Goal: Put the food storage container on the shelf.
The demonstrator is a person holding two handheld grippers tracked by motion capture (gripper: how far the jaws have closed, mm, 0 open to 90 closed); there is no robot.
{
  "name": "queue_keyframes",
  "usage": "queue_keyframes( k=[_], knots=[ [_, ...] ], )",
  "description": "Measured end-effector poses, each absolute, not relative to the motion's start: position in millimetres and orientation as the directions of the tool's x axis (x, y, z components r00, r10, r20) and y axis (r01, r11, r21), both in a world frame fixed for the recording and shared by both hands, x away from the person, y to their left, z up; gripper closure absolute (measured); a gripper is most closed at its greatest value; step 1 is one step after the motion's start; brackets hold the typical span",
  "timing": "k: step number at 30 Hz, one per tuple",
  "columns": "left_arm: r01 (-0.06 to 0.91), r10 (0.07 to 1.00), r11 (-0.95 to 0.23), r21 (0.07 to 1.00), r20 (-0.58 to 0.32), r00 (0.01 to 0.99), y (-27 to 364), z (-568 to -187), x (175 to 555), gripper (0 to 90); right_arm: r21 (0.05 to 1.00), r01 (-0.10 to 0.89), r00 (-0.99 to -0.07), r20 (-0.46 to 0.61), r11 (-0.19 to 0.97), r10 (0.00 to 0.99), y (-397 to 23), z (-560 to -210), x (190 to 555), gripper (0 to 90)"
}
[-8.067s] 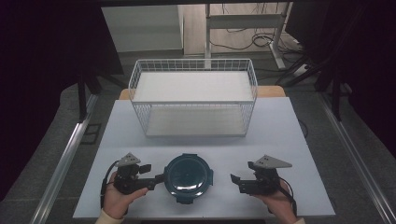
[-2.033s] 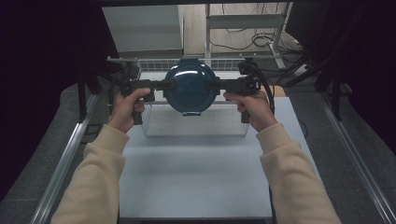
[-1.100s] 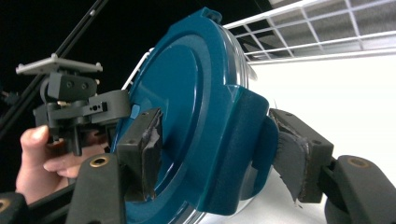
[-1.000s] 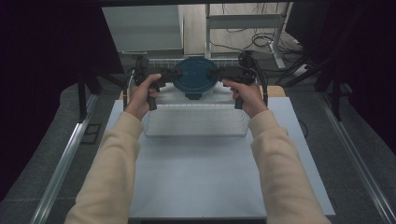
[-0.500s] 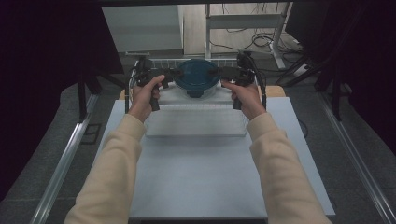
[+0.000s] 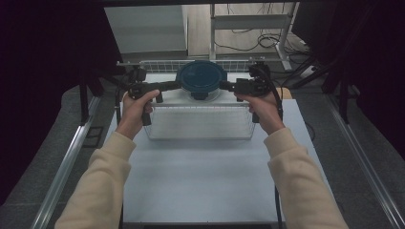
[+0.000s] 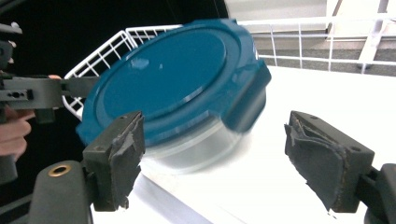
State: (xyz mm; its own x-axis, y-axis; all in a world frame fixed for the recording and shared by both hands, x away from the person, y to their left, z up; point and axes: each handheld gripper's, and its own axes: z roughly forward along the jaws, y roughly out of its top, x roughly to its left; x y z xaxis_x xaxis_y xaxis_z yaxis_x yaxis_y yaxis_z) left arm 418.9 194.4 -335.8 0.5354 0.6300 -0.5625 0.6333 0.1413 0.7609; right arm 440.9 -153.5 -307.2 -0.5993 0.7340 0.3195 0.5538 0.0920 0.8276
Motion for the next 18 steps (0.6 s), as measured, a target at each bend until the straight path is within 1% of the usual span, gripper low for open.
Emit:
queue_keyframes(
  k=[3,5,11,15,18],
  knots=[
    [0.627,0.641,0.135,0.767,-0.551,0.535,196.2,-336.6,411.8,22.7,0.835,0.54,-0.61,0.304,0.103,0.732,-159.7,-307.7,433.7,21.1],
    [0.612,0.666,0.121,0.781,-0.521,0.534,197.3,-337.1,404.7,22.2,0.842,0.526,-0.619,0.287,0.116,0.731,-164.1,-307.1,427.2,21.6],
    [0.601,0.675,0.099,0.793,-0.497,0.545,199.0,-344.0,383.7,22.4,0.86,0.491,-0.641,0.248,0.14,0.726,-173.6,-310.1,406.1,22.4],
    [0.574,0.676,0.067,0.816,-0.46,0.575,199.0,-351.4,359.8,22.1,0.883,0.433,-0.673,0.181,0.184,0.717,-178.8,-314.7,377.7,22.8],
    [0.554,0.672,0.036,0.832,-0.43,0.603,198.5,-359.2,341.3,21.6,0.89,0.419,-0.682,0.177,0.181,0.71,-186.6,-322.3,361.7,22.9]
  ],
)
